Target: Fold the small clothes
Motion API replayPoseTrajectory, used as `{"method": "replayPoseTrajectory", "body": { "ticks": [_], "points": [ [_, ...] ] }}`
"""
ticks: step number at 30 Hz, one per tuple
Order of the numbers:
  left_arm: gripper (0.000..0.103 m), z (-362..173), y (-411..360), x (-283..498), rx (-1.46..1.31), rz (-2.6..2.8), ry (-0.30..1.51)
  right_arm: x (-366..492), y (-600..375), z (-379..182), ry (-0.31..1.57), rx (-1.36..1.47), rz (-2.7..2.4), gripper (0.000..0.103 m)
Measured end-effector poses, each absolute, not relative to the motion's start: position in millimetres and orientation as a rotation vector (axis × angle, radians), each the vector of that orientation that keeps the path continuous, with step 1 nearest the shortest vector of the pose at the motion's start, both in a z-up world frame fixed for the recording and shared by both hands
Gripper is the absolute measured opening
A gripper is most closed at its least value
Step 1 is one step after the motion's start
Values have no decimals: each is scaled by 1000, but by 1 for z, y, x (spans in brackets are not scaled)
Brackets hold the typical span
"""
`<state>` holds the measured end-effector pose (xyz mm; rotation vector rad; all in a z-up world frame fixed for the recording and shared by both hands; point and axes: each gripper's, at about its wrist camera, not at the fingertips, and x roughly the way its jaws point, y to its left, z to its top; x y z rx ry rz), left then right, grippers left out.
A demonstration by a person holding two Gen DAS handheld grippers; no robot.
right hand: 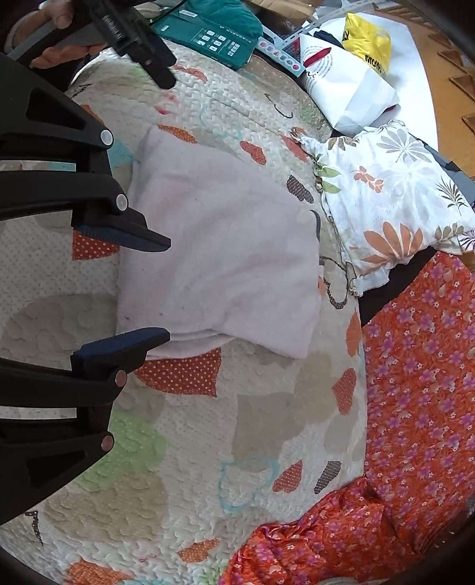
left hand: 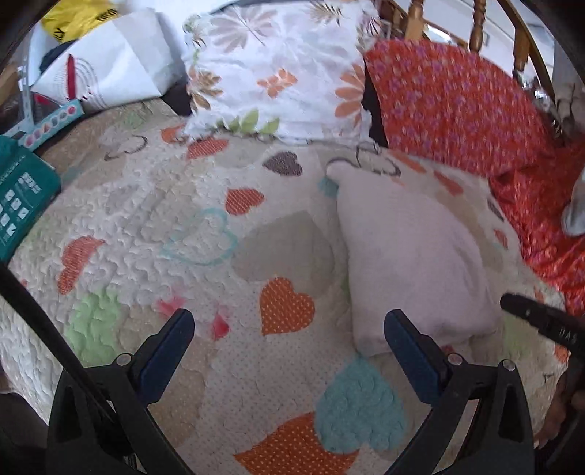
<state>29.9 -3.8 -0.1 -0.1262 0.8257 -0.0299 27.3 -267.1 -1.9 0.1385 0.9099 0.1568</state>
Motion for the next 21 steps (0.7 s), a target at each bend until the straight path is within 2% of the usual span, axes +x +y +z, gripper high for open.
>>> {"method": "replayPoseTrajectory", "body": {
  "ticks": [15,21],
  "points": [
    [103,-67,16,47,-141,34,1072,34,-273,-15,942,153,145,56],
    [103,-71,5,46,-57,67,1066,34,-267,-16,944,141,154,58]
  ]
}}
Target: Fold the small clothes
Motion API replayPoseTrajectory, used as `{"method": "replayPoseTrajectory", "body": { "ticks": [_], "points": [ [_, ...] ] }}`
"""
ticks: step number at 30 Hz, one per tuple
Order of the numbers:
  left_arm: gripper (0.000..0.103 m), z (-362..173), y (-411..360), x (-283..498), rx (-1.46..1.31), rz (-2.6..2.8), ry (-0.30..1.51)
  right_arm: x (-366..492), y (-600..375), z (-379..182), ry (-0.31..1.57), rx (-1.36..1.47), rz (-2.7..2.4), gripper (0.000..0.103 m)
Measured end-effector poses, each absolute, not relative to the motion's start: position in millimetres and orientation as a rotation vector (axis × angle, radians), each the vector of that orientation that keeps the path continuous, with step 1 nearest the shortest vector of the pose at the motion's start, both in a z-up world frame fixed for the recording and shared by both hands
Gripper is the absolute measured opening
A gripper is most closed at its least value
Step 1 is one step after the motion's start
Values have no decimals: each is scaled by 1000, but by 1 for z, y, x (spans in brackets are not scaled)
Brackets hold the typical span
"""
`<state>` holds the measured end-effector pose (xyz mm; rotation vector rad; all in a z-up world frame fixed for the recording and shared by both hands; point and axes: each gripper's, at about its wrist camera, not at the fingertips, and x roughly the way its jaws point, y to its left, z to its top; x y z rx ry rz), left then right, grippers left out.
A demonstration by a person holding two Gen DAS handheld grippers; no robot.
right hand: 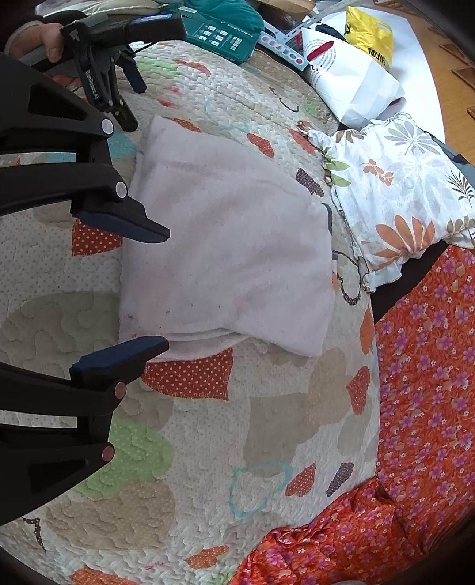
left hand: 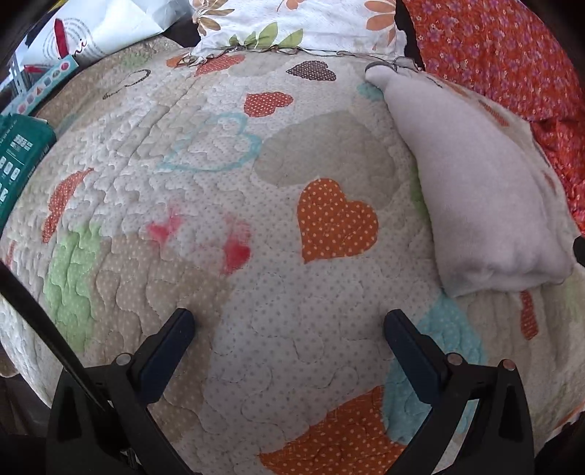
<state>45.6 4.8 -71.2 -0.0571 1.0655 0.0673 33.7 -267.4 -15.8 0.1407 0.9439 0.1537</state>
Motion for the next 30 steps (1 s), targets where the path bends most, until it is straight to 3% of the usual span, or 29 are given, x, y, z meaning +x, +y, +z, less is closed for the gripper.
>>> {"method": "replayPoseTrajectory", "body": {
  "ticks": [15,25,30],
  "points": [
    [103,-70,5,56,-62,107,1100,26,-260,-11,916,110,151,59],
    [103,-19,0,25,-9,131,890,16,-256,-3,886,72,127,63],
    [103,-11,-16,23,24,78,878,7,-253,-5,883,42,97,66]
  ]
}}
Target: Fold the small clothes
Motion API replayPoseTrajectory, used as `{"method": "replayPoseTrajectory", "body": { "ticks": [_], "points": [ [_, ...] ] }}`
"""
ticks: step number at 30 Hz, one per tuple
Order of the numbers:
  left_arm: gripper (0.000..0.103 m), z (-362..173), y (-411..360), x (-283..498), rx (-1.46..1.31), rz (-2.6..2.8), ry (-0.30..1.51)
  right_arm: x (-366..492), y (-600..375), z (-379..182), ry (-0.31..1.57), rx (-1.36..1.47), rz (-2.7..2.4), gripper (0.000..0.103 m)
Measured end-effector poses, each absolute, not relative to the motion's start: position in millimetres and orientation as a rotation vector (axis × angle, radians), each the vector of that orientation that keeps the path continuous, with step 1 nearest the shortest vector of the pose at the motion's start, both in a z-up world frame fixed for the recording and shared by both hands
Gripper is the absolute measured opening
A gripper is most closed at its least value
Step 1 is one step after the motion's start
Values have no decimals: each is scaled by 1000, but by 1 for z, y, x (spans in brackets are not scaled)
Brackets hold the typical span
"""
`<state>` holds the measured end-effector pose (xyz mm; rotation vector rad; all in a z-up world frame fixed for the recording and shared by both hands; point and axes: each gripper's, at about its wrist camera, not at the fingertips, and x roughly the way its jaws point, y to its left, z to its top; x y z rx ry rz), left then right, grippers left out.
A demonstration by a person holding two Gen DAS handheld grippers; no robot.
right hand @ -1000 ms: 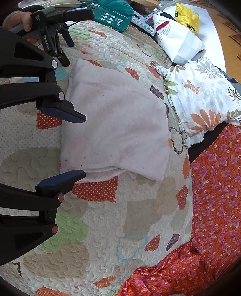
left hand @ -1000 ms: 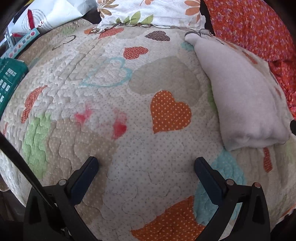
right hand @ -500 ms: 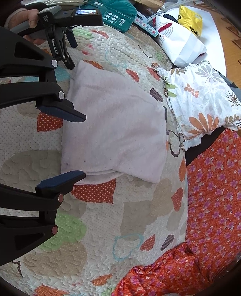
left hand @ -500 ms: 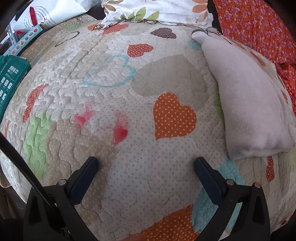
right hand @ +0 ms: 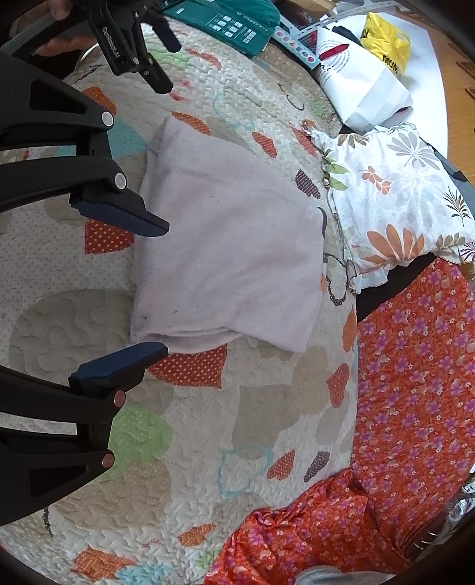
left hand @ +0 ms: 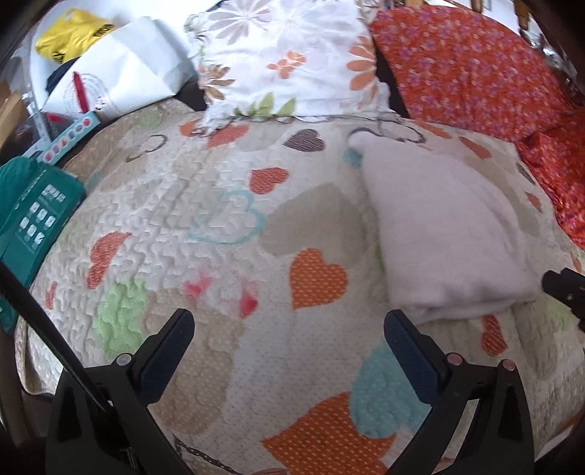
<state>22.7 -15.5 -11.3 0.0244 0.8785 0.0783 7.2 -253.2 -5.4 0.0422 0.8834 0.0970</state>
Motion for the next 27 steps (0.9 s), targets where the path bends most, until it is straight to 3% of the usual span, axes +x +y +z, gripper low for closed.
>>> {"method": "replayPoseTrajectory", "body": {
  "ticks": [27],
  "points": [
    [103,-29,-32,29,25,34,984,7,-247,-31,963,6,78,68]
  ]
}}
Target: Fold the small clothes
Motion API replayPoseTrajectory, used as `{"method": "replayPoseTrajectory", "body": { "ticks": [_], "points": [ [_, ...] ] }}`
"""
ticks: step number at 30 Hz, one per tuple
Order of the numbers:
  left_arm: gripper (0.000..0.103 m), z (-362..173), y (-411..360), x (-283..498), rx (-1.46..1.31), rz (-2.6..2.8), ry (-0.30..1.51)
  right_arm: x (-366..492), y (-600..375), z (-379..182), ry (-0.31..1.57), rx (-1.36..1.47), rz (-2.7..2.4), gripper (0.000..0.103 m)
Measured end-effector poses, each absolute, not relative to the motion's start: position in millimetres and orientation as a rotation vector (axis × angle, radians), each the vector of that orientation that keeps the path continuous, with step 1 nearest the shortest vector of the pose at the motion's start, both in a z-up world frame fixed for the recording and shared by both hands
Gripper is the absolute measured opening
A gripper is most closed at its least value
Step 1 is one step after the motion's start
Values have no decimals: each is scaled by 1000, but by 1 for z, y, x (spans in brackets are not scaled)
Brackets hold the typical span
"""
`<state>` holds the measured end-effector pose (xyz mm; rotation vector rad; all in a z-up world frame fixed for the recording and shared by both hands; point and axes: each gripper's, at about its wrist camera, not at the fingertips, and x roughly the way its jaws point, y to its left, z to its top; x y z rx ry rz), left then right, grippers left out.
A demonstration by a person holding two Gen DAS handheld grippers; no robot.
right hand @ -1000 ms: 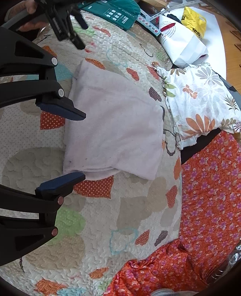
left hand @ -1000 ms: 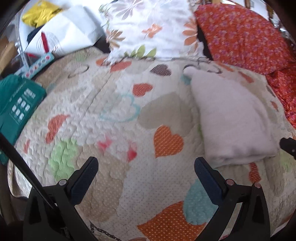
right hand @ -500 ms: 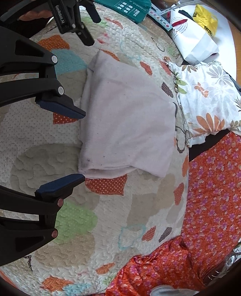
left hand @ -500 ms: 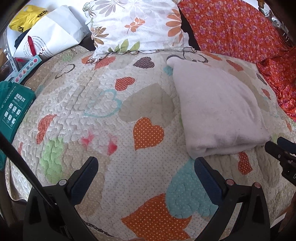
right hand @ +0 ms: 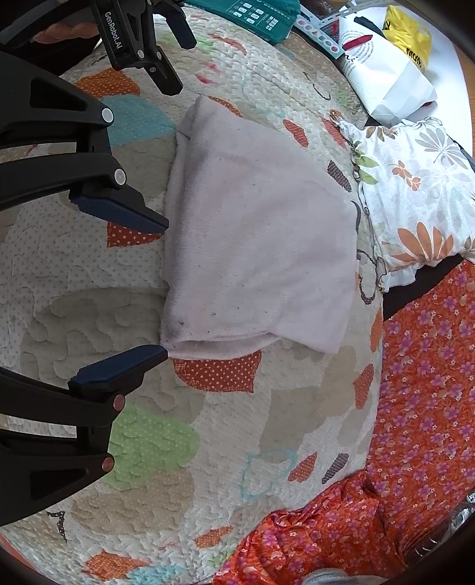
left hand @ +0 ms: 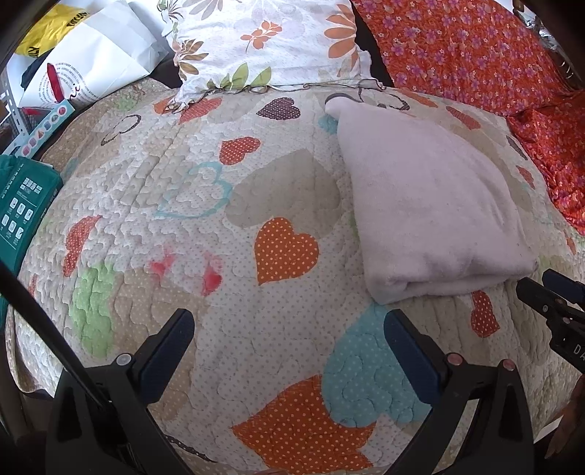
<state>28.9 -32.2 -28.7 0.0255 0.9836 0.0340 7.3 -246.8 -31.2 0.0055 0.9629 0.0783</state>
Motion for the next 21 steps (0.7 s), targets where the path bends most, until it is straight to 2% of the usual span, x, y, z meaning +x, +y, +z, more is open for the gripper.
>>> {"method": "replayPoseTrajectory", "body": {
  "ticks": [21],
  "points": [
    [103,-35,-32,31,-5,13,1020,8,-244,-37,988,-6,71,69]
  ]
}}
